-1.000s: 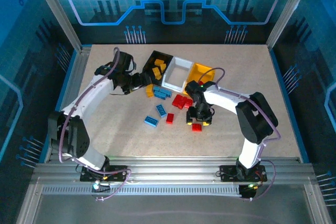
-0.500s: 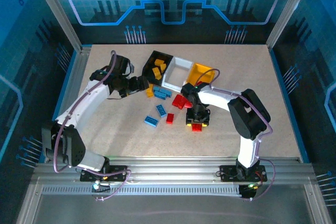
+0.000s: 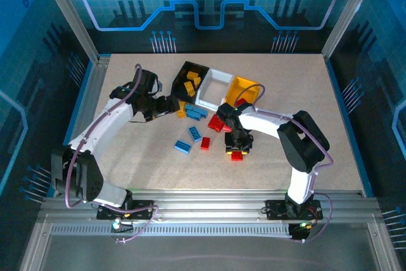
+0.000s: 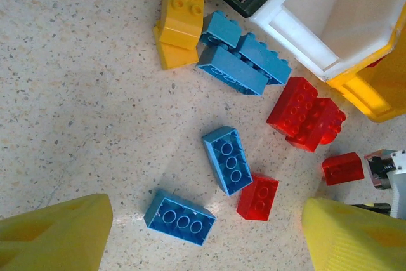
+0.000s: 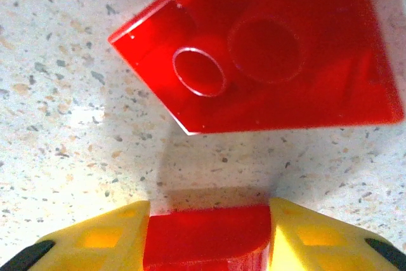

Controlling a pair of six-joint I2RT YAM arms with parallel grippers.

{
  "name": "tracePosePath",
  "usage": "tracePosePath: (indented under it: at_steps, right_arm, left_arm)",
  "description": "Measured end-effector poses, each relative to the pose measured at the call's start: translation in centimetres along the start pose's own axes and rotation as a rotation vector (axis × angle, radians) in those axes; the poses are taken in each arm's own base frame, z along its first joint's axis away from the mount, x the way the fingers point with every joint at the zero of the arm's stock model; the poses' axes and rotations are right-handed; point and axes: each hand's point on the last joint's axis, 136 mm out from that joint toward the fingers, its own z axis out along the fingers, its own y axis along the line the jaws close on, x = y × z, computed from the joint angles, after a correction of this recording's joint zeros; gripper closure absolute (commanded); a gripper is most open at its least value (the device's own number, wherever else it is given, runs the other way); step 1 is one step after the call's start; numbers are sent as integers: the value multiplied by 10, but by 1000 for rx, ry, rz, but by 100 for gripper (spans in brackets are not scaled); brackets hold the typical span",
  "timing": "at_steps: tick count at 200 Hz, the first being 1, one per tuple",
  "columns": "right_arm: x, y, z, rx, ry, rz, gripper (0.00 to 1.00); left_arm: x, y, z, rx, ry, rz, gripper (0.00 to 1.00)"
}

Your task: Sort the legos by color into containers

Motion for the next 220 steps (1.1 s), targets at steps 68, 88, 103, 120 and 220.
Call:
tracePosePath:
  at_steps: [68,88,103,120,220]
  right_arm:
    - [-34,16,-66,-121,-128,2,57]
    - [-65,16,-96,-176,-203,24,56]
    - [-90,12,-119,-209,-256,47,56]
    - [-120,5,-134,-232,-304,74,56]
    - [-225,-6,-112,-208,-325,94,37]
  left_arm:
    - [21,13,12,-26,54,-9,19]
    - [35,15,19,-37,91,3,19]
    - [46,14,23,-43,118,18,19]
    - [55,11,25,-45,140,35,18]
    - [86,10,29,-83,222,78,16]
